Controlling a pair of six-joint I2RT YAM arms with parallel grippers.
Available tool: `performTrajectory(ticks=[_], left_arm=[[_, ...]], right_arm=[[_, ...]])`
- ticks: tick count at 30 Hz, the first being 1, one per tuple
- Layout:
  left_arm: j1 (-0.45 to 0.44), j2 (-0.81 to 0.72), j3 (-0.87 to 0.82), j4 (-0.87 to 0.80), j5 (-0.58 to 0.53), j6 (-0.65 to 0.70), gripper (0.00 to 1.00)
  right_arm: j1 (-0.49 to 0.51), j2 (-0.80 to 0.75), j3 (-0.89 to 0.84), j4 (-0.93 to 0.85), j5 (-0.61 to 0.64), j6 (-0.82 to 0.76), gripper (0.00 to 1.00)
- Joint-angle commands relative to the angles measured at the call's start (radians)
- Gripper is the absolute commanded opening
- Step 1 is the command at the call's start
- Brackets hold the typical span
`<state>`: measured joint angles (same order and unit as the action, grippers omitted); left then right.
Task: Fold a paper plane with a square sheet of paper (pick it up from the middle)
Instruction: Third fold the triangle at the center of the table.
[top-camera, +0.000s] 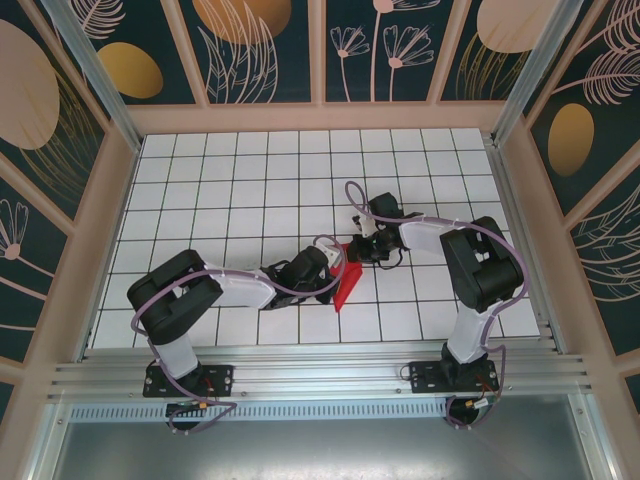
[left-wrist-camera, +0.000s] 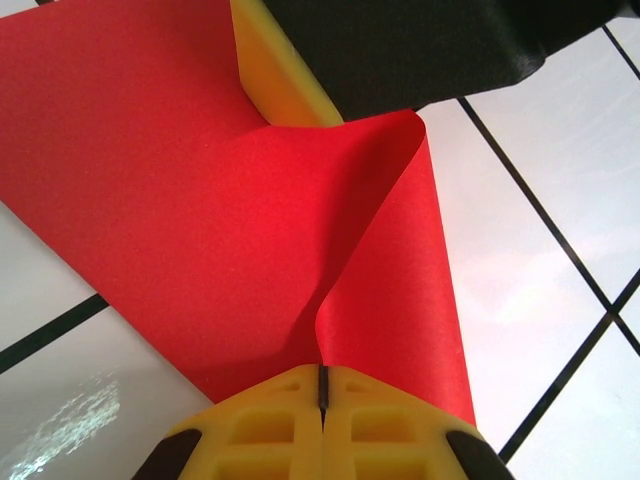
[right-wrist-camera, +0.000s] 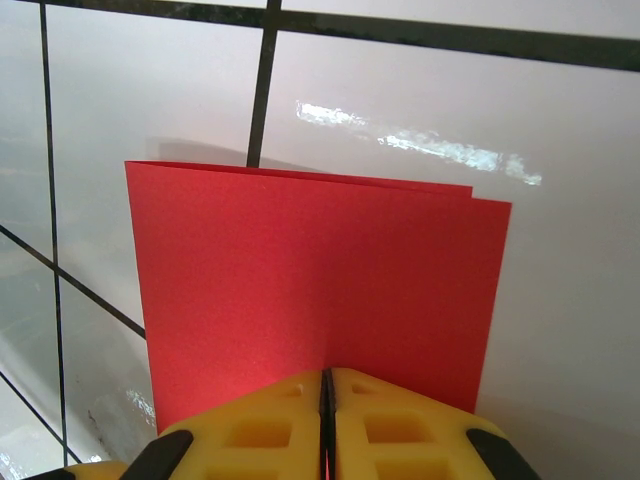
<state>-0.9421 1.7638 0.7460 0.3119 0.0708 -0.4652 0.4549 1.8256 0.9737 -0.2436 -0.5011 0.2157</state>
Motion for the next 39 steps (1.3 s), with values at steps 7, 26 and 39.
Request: performTrajectory(ticks=[7,26,39], left_arm=[[0.005,0.024,-0.003,0.04,0.008,0.002,0.0],[0.006,0.044,-0.034,0.052,0.023,-0.013,0.0],[0.006,0.035,-0.042,0.039,0.019,-0.002,0.0]], right_arm=[[0.018,0.032,0.003,-0.028,-0.018,0.011,0.12],[-0.026,-0.143,-0.022,0.034,0.034,0.12,0.25],[0.012,-0.459,-0.354,0.218,-0.034,0.352,0.15]])
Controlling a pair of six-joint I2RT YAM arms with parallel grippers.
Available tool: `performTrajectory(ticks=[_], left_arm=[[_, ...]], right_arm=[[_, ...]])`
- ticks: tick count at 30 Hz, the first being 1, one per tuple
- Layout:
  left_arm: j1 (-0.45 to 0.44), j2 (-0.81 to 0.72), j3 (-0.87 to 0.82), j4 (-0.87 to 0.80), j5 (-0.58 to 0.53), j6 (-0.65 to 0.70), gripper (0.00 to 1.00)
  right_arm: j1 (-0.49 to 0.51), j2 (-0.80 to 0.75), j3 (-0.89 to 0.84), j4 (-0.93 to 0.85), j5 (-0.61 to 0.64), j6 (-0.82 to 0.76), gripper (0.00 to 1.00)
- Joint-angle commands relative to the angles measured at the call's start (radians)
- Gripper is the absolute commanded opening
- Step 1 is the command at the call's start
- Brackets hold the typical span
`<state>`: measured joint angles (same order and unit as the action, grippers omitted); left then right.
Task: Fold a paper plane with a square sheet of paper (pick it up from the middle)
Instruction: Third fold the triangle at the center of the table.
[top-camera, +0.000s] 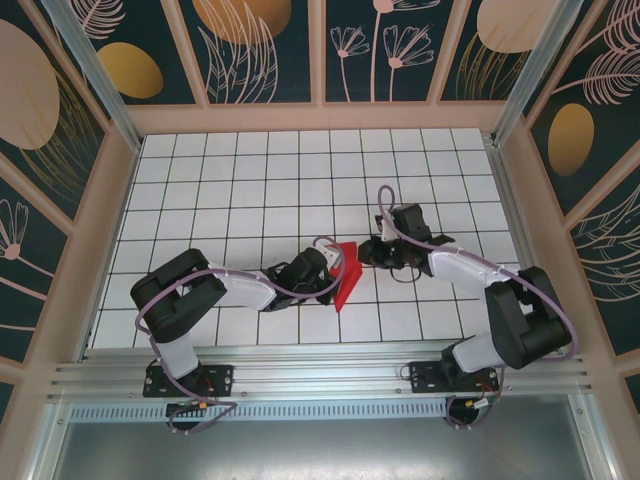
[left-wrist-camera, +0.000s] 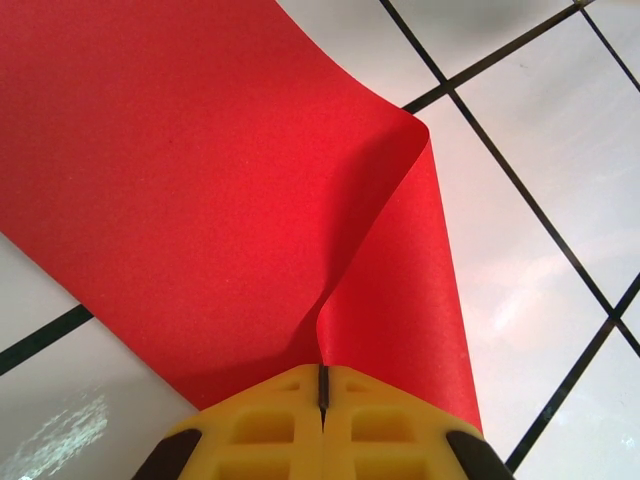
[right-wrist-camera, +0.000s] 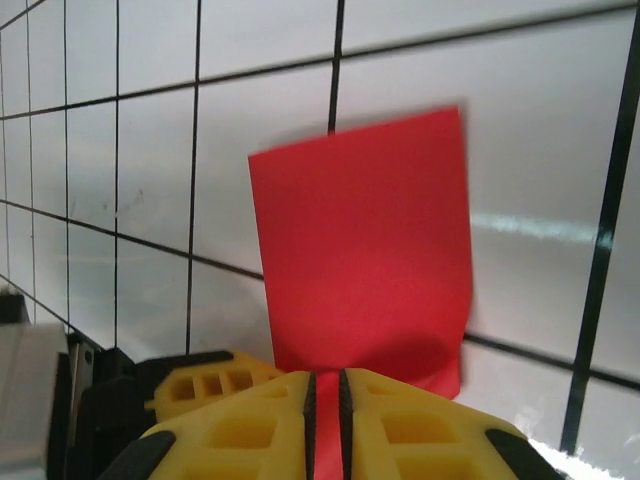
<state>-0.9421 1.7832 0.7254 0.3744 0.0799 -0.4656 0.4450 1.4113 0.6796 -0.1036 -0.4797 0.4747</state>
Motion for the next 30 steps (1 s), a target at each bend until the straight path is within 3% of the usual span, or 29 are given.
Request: performTrajectory(ticks=[1,8,30], left_arm=[[0.006,0.013,-0.022,-0.025,0.007,-0.002,0.0],[0.006,0.01,-0.012,-0.035,0.005,-0.002,0.0],[0.006,-0.007,0.0,-0.067,-0.012,0.002,0.0]], right_arm=[[0.033,-0.06,-0.082,0.101,-0.061,0.115,0.14],[0.055,-0.075,-0.168,0.228,-0.074,0.207,0.11],[0.067,0.102,-0.158,0.34,-0.096,0.207,0.1]])
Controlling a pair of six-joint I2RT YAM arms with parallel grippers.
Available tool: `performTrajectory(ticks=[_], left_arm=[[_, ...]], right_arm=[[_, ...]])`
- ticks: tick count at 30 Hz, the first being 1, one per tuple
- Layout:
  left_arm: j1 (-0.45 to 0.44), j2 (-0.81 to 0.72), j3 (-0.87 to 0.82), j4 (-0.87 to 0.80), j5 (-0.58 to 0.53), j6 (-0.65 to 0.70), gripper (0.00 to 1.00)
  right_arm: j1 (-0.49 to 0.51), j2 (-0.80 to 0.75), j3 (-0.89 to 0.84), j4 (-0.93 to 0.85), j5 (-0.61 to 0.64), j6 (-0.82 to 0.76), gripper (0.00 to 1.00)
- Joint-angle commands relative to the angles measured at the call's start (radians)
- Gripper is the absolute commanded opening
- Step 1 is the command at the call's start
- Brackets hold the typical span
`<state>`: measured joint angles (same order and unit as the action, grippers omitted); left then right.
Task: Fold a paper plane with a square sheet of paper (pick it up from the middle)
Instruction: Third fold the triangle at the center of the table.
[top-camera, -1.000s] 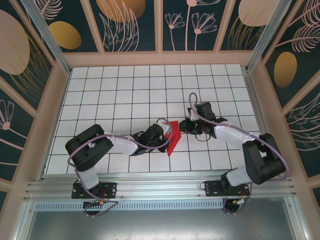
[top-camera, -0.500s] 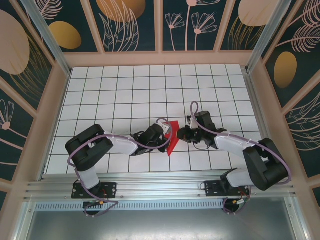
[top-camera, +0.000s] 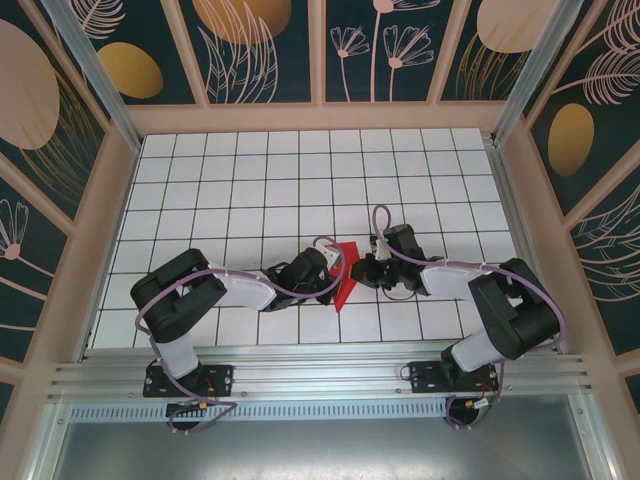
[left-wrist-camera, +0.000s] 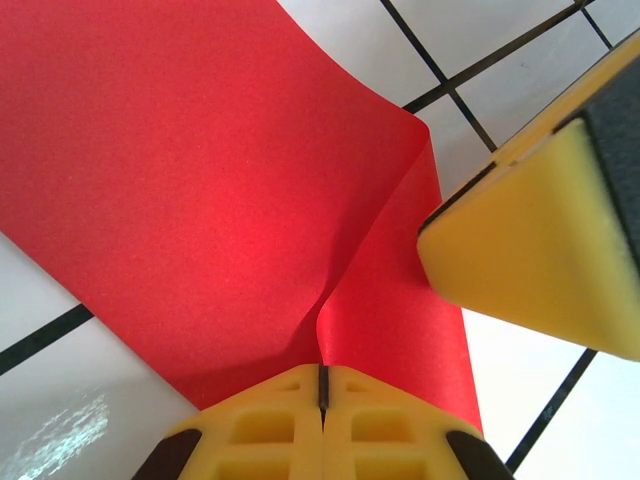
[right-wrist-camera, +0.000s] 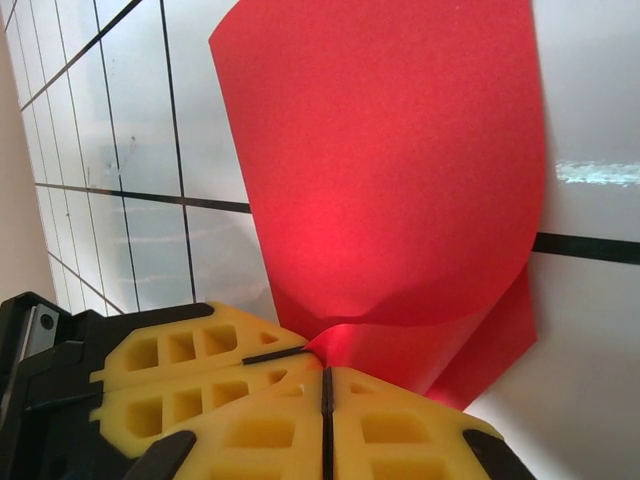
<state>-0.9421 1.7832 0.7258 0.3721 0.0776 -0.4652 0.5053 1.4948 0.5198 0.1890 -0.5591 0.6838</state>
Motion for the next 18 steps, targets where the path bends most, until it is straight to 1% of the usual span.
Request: performTrajectory(ticks=[1,18], left_arm=[[0.005,-0.007,-0.002,-0.065,-0.012,0.002,0.0],[0.006,-0.029,0.011,-0.082,-0.027,0.016,0.0]], right_arm=[[0.007,0.024,0.001,0.047,-0.013,-0.003,0.1],[-0.004,0.073,-0.015,0.05,0.008,-0.023,0.1]])
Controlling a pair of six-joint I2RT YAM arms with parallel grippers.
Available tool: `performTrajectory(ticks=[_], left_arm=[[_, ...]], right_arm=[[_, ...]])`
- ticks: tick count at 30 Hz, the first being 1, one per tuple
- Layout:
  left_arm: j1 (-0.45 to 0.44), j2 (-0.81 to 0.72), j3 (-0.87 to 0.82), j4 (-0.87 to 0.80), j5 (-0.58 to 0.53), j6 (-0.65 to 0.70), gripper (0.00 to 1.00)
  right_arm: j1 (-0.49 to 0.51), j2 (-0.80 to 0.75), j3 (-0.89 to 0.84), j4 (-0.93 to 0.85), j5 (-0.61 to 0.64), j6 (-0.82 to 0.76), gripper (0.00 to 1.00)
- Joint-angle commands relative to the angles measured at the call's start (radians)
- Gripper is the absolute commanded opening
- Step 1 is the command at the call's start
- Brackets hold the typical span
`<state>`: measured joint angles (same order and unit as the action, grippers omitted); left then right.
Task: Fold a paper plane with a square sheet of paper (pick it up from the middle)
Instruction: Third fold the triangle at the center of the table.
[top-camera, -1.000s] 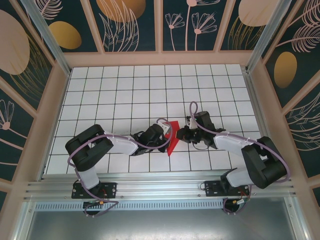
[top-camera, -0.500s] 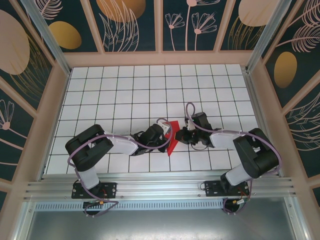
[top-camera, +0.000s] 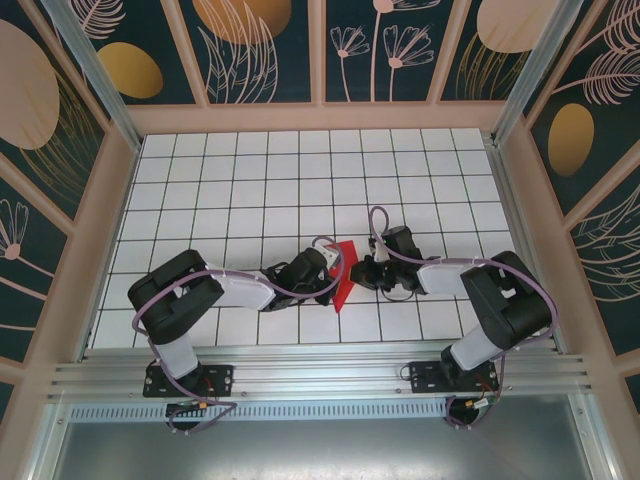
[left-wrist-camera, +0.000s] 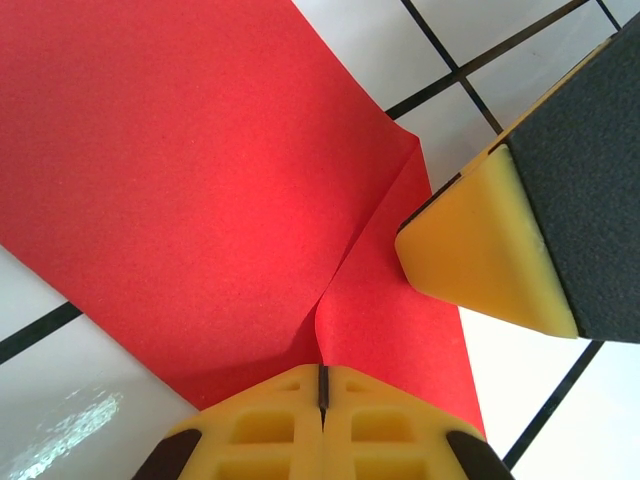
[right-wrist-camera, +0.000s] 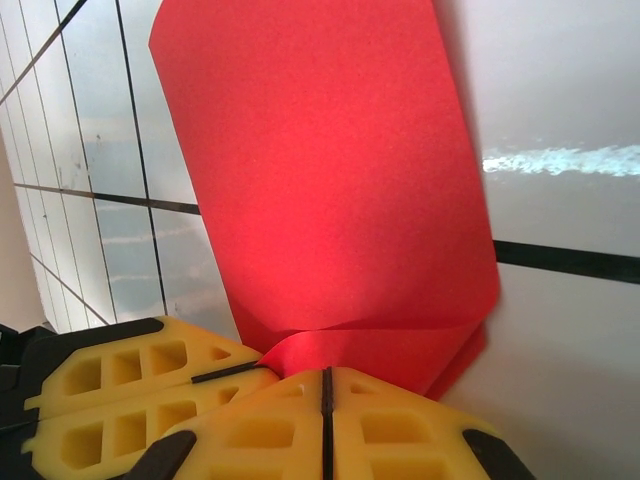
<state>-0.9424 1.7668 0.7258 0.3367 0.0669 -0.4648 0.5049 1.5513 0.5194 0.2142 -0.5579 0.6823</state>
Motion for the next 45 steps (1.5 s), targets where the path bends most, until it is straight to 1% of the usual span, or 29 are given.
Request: performTrajectory(ticks=[1,5,13,18,21,23,29,32,35,38,40,45], left_arm=[[0.006,-0.009,0.011,-0.046,-0.016,0.014,0.0],[0.007,0.013,0.007,-0.041,-0.015,0.011,0.0],[0.007,0.042,0.003,-0.042,-0.021,0.005,0.0],[0.006,0.039,0.004,-0.049,-0.024,0.007,0.0],[0.006,0.039,0.005,-0.053,-0.022,0.011,0.0],[0.006,0.037,0.005,-0.054,-0.022,0.011,0.0],[0.006,0.03,0.007,-0.062,-0.021,0.014,0.0],[0.006,0.03,0.009,-0.064,-0.02,0.016,0.0],[0.006,0.029,0.011,-0.069,-0.02,0.018,0.0],[0.006,0.029,0.009,-0.07,-0.018,0.018,0.0],[0.006,0.028,0.01,-0.073,-0.019,0.02,0.0],[0.006,0.018,0.005,-0.081,-0.022,0.019,0.0]], right_arm=[[-0.003,0.018,-0.015,0.025,0.007,-0.023,0.11],[-0.002,0.033,-0.01,0.027,0.005,-0.026,0.11],[-0.003,0.081,-0.005,-0.021,0.057,-0.028,0.11],[-0.007,-0.001,0.002,-0.024,0.034,-0.024,0.11],[-0.029,-0.058,0.007,-0.025,0.037,-0.018,0.11],[-0.047,-0.066,0.007,-0.013,0.023,-0.015,0.11],[-0.06,-0.014,0.021,0.013,0.007,-0.015,0.11],[-0.062,0.017,0.022,0.01,0.036,-0.016,0.1],[-0.063,0.051,0.028,-0.036,0.09,-0.026,0.1],[-0.063,0.078,0.028,-0.056,0.104,-0.029,0.09],[-0.062,0.065,0.03,-0.061,0.088,-0.027,0.09],[-0.066,-0.035,0.058,-0.086,0.07,-0.027,0.09]])
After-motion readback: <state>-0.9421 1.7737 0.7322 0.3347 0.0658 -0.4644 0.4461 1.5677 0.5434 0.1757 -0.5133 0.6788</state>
